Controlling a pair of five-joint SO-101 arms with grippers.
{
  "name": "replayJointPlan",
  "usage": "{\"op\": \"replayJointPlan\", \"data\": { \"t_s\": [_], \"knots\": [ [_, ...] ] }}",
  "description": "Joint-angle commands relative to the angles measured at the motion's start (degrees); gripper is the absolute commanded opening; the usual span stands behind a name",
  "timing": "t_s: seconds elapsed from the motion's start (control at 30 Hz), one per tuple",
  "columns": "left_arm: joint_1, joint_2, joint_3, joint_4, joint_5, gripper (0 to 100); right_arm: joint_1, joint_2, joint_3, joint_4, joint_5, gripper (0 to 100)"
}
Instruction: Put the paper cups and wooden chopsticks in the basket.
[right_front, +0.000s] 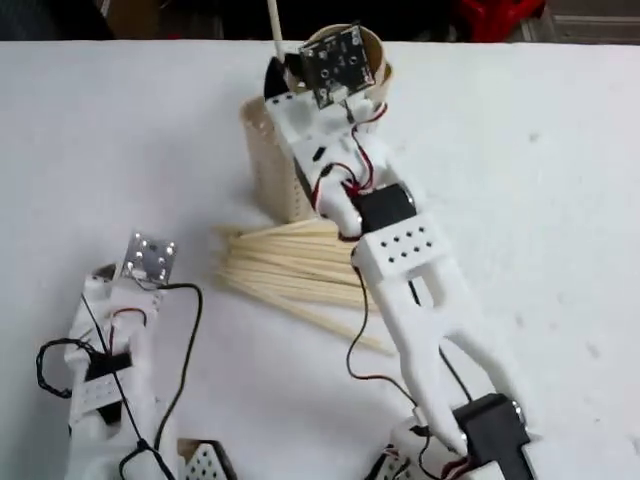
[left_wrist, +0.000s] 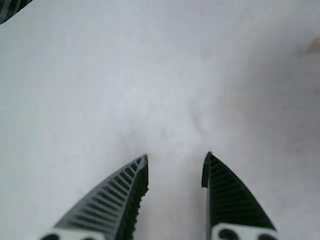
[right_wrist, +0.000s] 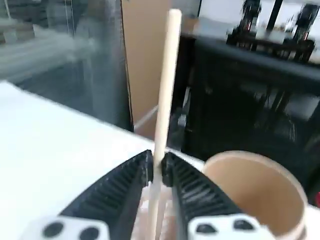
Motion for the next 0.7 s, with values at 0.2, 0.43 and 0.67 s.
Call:
{"op": "replayJointPlan", "data": {
  "t_s": [0.2, 0.43, 0.67],
  "knots": [
    [-0.2, -1.1, -0.1, -1.1, -0.4, 19, 0.0, -18.8, 5.8, 18.0, 0.0, 18.0],
    [-0.2, -1.1, -0.1, -1.1, -0.4, 19, 0.6, -35.3, 11.7, 45.0, 1.1, 14.6],
    [-0.2, -1.1, -0.1, -1.1, -0.4, 19, 0.9, -48.1, 24.2, 54.4, 17.5, 14.2]
  ]
}}
